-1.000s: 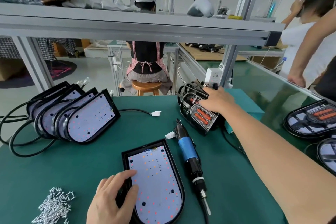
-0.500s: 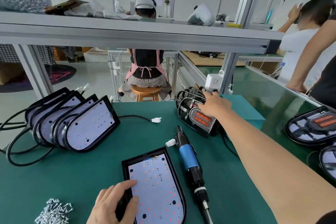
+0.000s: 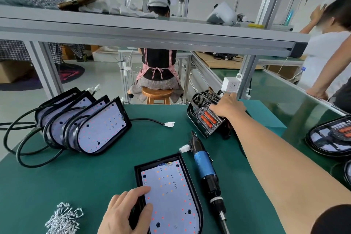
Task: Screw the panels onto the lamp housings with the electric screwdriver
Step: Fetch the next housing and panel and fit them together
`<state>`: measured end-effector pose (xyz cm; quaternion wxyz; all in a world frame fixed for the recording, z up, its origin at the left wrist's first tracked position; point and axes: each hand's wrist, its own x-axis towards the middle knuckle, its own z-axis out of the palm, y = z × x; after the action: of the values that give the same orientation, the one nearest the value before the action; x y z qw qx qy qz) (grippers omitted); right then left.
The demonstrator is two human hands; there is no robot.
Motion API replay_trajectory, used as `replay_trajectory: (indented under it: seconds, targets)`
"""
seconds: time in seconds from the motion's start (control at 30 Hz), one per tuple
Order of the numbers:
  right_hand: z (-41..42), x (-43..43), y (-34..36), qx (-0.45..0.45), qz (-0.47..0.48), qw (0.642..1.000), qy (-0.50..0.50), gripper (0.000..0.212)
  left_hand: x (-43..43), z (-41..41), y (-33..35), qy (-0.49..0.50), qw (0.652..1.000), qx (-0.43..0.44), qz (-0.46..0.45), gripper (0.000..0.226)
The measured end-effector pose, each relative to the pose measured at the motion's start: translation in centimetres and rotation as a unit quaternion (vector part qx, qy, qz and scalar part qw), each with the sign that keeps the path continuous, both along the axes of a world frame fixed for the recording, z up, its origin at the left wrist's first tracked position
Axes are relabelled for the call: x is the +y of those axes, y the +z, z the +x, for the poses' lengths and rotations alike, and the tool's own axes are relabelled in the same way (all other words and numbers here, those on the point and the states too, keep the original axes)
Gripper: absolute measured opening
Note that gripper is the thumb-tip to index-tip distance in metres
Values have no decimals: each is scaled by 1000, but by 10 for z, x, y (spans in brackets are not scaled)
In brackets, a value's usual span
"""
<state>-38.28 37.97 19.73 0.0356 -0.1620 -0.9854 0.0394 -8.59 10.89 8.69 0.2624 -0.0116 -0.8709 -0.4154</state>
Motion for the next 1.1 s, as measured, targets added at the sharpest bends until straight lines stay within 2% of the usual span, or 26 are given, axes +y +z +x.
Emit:
replay_trajectory:
  seconds: [0.23,0.4,0.53,0.67,0.83,0.9,1.1]
  targets:
    - [-1,-1,3,33,-83,996,-24,100,4,3,7,9,1000,-13,26,40]
    - [9,1,4,29,-77,996,-15,95,5,5,9,11,999,-26,35,43]
    - [29,4,5,24,-67,997,4,84,6,8,13,21,998,-46,37,40]
    - [58,16,3,3,-73,997,15,74,6,10,14,22,997,-75,29,25]
    - [97,17,3,12,-24,999,32,47,6,12,18,16,994,-99,34,26]
    - [107,16,3,17,1,999,39,43,6,14,19,17,993,-110,37,19]
    - [130,19,8,17,59,997,54,37,5,15,17,13,992,-124,28,35]
